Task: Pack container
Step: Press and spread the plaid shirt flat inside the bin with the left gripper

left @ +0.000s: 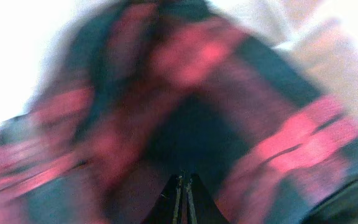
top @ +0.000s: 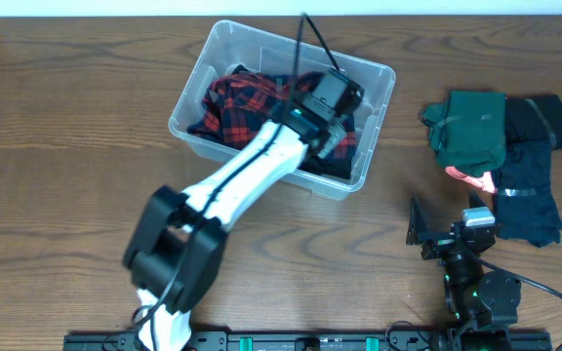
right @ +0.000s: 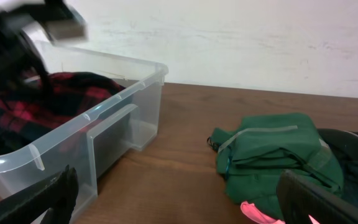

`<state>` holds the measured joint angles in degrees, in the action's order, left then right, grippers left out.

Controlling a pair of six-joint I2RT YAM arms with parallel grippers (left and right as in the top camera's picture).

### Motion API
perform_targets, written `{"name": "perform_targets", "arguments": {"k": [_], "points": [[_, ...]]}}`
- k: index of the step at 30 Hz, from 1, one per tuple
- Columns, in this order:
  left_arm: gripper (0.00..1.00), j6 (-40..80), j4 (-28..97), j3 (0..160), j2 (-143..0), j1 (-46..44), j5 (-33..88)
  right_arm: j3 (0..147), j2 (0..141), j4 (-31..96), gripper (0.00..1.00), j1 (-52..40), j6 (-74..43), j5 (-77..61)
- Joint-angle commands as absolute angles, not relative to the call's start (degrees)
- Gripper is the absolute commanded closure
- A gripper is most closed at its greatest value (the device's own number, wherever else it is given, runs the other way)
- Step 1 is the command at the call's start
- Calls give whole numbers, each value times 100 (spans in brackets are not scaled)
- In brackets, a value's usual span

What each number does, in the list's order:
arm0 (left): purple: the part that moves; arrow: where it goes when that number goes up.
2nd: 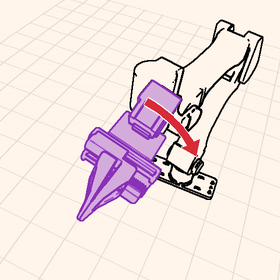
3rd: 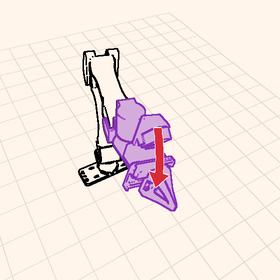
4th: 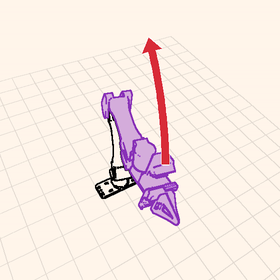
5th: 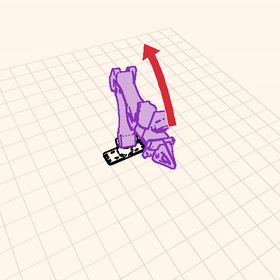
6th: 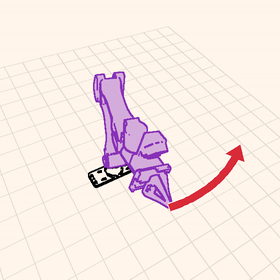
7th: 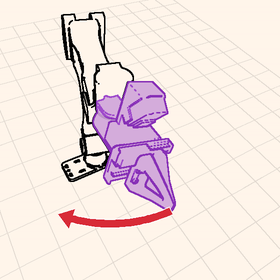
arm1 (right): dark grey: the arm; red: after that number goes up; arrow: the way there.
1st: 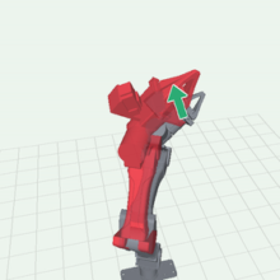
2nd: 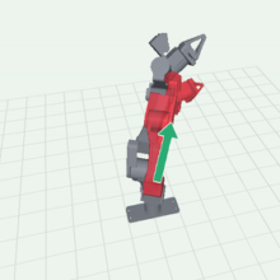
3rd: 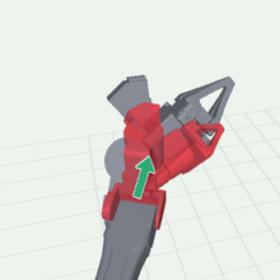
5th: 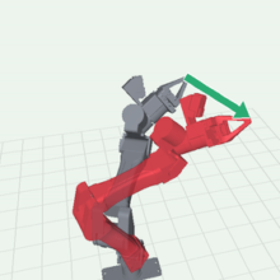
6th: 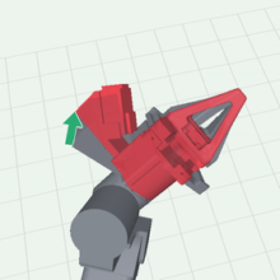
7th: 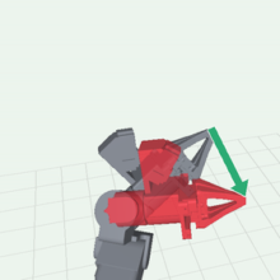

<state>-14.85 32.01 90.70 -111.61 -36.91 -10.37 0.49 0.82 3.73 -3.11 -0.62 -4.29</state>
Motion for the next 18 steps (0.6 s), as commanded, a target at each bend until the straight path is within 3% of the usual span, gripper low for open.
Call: {"name": "perform_targets", "arguments": {"k": [1,11,18], "points": [[94,-1446,3479,9260,-10648,-3162,-1660,32,38,379,1,-255,-78,-454],[94,-757,4751,9218,-10567,-1428,-1227,32,38,381,1,-255,-78,-454],[94,-760,4856,9129,-10573,-915,-945,32,38,381,1,-255,-78,-454]]}}
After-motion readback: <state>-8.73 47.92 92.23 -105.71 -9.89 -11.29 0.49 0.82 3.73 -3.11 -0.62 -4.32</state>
